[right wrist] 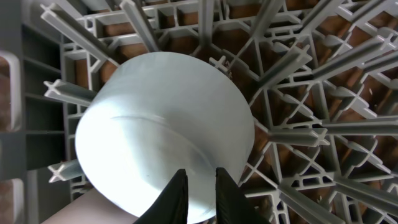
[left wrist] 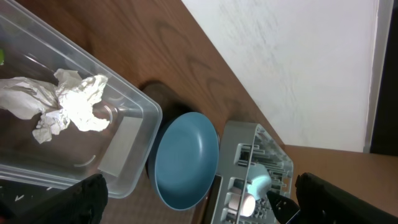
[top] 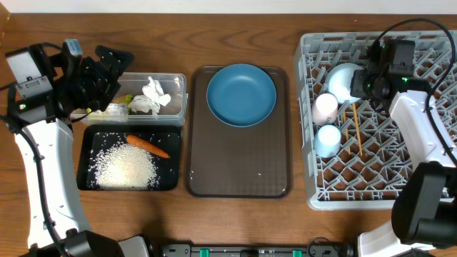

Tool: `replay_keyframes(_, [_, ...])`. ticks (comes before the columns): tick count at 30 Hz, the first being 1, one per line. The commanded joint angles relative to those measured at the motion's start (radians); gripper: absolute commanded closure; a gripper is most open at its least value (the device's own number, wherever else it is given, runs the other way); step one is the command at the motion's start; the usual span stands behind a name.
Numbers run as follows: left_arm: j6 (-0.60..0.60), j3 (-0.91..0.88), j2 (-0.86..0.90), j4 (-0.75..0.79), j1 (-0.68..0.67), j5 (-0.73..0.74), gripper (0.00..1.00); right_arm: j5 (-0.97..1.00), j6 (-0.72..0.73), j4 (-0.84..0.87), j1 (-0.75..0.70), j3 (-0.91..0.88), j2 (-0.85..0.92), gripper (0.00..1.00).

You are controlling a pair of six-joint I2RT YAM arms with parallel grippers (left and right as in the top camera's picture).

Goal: Sort waste into correct bins and load items into the dishwasher rack
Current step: 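Move the right gripper left to the blue plate on the brown tray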

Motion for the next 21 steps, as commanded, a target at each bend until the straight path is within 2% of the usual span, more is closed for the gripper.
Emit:
replay_keyframes(1, [-0.005,-0.003,0.000,0.000,0.003,-0.002,0.02,-0.019,-0.034,-0.001,-0.011,0.015,-0.073,0.82])
replay_keyframes(11, [-0.005,-0.003,0.000,0.000,0.003,-0.002,0.02,-0.437,-0.010,-0.099,0.060,0.015,-0.267,0.82])
replay_keyframes(21, [-0.005,-0.003,0.000,0.000,0.003,-0.002,0.02,-0.452,0.016,-0.174,0.325,0.011,-0.274,0.75])
